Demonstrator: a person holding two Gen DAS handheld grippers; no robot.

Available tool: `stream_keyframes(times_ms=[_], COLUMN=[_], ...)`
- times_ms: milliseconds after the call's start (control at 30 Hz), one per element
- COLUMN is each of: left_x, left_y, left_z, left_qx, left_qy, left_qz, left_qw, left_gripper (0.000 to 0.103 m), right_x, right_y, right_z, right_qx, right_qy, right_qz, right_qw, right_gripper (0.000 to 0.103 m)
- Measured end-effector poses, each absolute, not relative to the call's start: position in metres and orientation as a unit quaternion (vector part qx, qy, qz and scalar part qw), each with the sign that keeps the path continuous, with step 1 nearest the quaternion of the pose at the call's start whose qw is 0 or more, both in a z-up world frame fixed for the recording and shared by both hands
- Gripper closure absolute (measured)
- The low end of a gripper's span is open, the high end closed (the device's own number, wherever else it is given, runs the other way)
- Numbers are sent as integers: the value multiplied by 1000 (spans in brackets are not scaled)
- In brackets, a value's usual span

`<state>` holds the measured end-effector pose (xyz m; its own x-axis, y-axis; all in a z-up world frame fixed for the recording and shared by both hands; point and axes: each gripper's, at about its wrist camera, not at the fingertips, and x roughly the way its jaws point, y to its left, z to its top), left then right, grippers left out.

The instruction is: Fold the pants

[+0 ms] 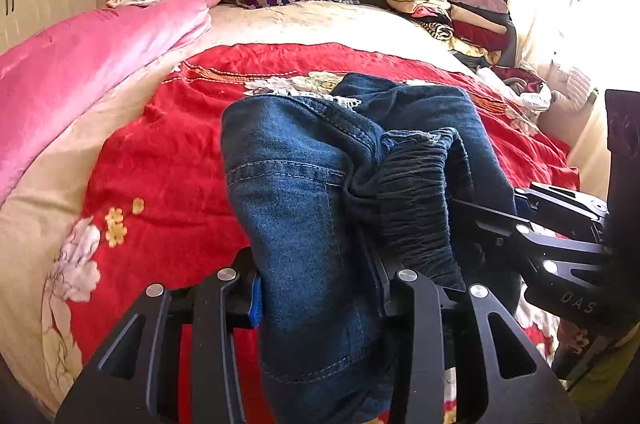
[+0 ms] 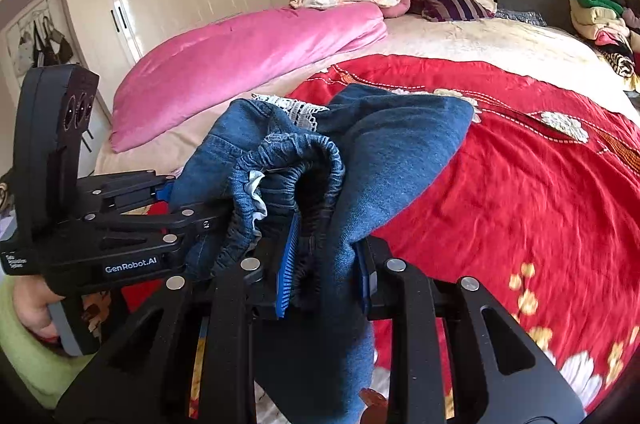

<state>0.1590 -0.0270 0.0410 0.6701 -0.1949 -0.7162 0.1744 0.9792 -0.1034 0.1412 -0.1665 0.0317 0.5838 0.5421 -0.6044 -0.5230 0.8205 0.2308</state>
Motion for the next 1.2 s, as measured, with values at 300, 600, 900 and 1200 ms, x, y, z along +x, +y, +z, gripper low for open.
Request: stream_keyframes(times_ms=[300, 600, 900, 1200], left_x=[182, 195, 202, 202], left_y=[-23, -22, -18, -15], left_z=[31, 7, -19, -26], left_qx=[-8, -12, -7, -18], left_qy=[401, 415, 437, 439], left_qz=[-94, -83, -66, -67], left_qw=[911, 906, 897, 896], left_gripper=[67, 65, 44, 41], right_x=[160, 172, 187, 185], right_y=[-158, -155, -165, -169], right_z=[25, 6, -31, -33], right_qx=[8, 2, -5, -3], right_qy=[356, 382, 440, 438], right_qz=[292, 270, 217, 207], right_qw=[888, 884, 871, 875], right_gripper=[85, 80, 63, 52])
